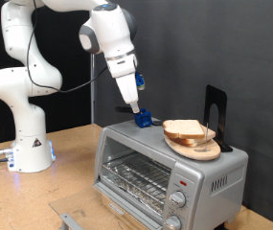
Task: Make a piece of toast with the oven
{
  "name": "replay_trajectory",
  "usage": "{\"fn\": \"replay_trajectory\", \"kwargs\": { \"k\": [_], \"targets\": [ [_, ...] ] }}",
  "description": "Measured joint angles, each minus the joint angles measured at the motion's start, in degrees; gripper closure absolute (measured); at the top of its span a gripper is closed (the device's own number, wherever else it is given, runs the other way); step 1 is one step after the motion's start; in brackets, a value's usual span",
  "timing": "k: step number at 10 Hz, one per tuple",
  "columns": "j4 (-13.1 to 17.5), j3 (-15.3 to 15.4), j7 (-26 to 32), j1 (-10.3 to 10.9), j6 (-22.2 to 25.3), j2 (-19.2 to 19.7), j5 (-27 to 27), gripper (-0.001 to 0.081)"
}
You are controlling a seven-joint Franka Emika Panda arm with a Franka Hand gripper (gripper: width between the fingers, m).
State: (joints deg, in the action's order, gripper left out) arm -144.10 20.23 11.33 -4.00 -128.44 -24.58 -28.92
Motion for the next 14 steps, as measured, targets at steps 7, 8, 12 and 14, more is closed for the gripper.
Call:
{"fn": "replay_trajectory", "kwargs": {
  "k": [7,8,12,14],
  "targets": [
    [1.77,0.46,5.2,-0.29,2.62,0.27,4.36,-0.0002],
    [1.53,0.92,5.2,-0.29,2.62,0.29,4.58,-0.0002],
    [-0.2,3.55,5.07,-0.32,-0.08,0.81,5.12,-0.0002],
    [-0.94,4.89,4.97,-0.36,-1.96,1.1,5.16,-0.0002]
  ]
}}
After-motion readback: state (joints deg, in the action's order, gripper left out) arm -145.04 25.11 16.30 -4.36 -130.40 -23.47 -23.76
